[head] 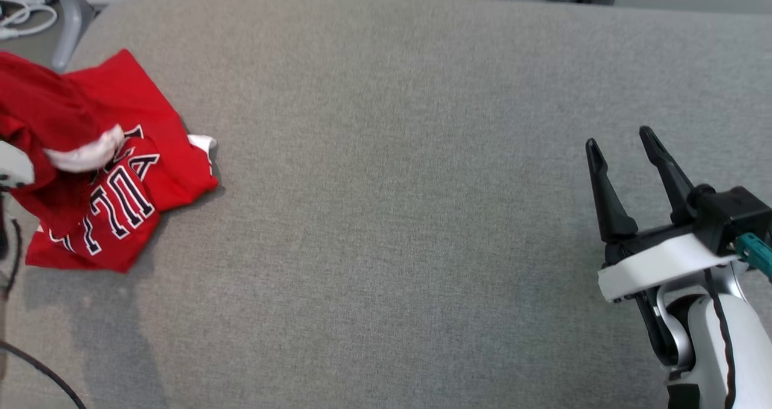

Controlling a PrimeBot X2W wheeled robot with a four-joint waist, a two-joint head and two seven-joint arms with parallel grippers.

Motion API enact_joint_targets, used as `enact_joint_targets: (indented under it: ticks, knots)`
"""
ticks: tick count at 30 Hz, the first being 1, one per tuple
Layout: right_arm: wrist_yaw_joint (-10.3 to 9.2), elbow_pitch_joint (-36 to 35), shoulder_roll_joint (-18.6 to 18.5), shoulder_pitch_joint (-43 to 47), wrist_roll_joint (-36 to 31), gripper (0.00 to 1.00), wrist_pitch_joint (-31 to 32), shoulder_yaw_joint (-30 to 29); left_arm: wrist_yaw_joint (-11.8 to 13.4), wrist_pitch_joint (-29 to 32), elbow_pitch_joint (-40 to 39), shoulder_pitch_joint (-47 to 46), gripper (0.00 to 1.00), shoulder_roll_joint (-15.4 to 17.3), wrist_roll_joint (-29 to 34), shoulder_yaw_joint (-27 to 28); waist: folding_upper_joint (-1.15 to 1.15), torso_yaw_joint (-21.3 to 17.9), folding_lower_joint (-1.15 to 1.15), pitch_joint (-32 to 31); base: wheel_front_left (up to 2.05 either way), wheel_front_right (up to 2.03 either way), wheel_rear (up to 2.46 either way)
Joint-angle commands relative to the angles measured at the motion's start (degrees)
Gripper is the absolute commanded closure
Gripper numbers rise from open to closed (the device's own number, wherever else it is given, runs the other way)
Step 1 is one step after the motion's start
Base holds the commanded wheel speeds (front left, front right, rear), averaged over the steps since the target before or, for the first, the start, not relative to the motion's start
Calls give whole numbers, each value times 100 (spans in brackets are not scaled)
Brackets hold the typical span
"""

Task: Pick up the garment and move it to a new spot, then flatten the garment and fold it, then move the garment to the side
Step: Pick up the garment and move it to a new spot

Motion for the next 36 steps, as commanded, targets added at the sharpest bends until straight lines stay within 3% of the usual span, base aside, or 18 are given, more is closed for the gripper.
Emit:
enact_joint_targets:
  ticks: [1, 5, 10, 15, 19, 22, 28, 36]
  knots:
    - [-2, 4, -3, 79, 35, 0, -53, -27, 33, -24, -110, 116, 100, -32, -24, 14, 0, -38, 0, -201, 0, 0, 0]
    - [-2, -25, 55, 267, 55, 0, -95, -135, 259, 68, -1249, 762, 100, -63, 12, 21, 0, -139, 0, -498, 0, 0, 0]
    - [-2, -81, 118, 503, 86, 0, -92, -196, 738, 592, -3195, 1917, 100, -103, -1, 43, 0, -404, 0, -751, 0, 0, 0]
    - [-2, -182, 165, 647, 114, 0, -73, -213, 1217, 1142, -5025, 2968, 100, -180, 62, -16, 0, -840, 0, -842, 0, 0, 0]
    - [-2, -220, 193, 695, 128, 0, -72, -192, 1395, 1491, -5883, 3338, 100, -291, 175, -315, 0, -1292, 0, -848, 0, 0, 0]
    - [-2, -234, 211, 707, 169, 0, -88, -163, 1341, 1685, -6127, 3364, 100, -424, 187, -640, 0, -1677, 0, -792, 0, 0, 0]
    - [-2, -207, 224, 654, 233, 0, -195, -148, 985, 1915, -5999, 2855, 100, -702, 233, -1392, 0, -2398, 0, -524, 0, 0, 0]
    - [-2, 26, 228, 565, 595, 0, -487, -117, 631, 2118, -4817, 2402, 100, -934, 463, -2165, 0, -2985, 0, -109, 0, 0, 0]
